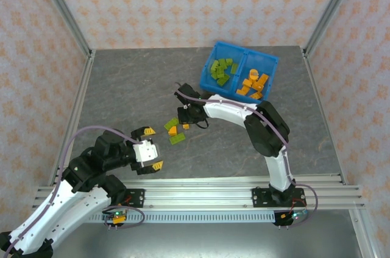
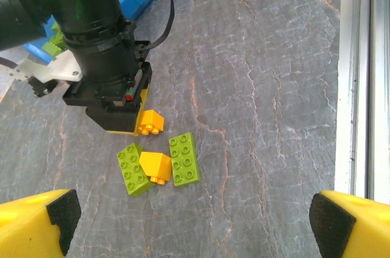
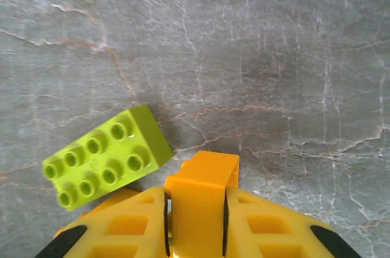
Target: Sort the legos into containers by color
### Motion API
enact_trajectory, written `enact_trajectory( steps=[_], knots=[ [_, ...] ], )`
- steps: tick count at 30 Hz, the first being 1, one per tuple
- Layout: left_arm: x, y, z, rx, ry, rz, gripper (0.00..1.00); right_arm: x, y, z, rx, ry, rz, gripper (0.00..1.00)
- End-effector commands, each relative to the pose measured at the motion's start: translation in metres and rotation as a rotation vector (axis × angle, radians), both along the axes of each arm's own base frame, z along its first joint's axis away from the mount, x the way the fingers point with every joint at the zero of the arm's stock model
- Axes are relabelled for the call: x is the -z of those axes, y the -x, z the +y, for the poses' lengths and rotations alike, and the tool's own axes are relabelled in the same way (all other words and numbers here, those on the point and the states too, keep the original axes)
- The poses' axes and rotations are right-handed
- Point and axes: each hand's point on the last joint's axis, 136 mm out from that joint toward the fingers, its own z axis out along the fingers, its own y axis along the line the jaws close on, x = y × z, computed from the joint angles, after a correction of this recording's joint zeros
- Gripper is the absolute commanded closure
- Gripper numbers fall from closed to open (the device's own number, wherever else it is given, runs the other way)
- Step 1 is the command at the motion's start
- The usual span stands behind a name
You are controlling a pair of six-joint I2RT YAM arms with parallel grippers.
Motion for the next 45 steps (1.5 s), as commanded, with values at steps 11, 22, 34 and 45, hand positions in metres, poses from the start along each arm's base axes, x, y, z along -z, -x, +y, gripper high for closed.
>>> enact_trajectory(
  steps=[11, 22, 34, 45],
  knots=[
    [-0.078, -0.038, -0.028, -0.088, 0.318, -0.108, 0.00, -0.126, -0.069, -0.069, 0.233, -0.040, -0.359, 0.76],
    [-0.089, -0.121, 0.013, -0.579, 0.249, 0.049, 0.00, -0.138, -0.193, -0.163, 0.488, 0.045, -0.422, 0.77],
    [-0.070, -0.100, 0.002, -0.432, 0.250, 0.047, 0.00, -0.155, -0.185, -0.298, 0.725, 0.270, -0.452, 0.77],
    [-0.066, -0.094, -0.003, -0.389, 0.241, 0.058, 0.00, -0.086, -0.220, -0.306, 0.814, -0.007, -0.250, 0.75]
  ],
)
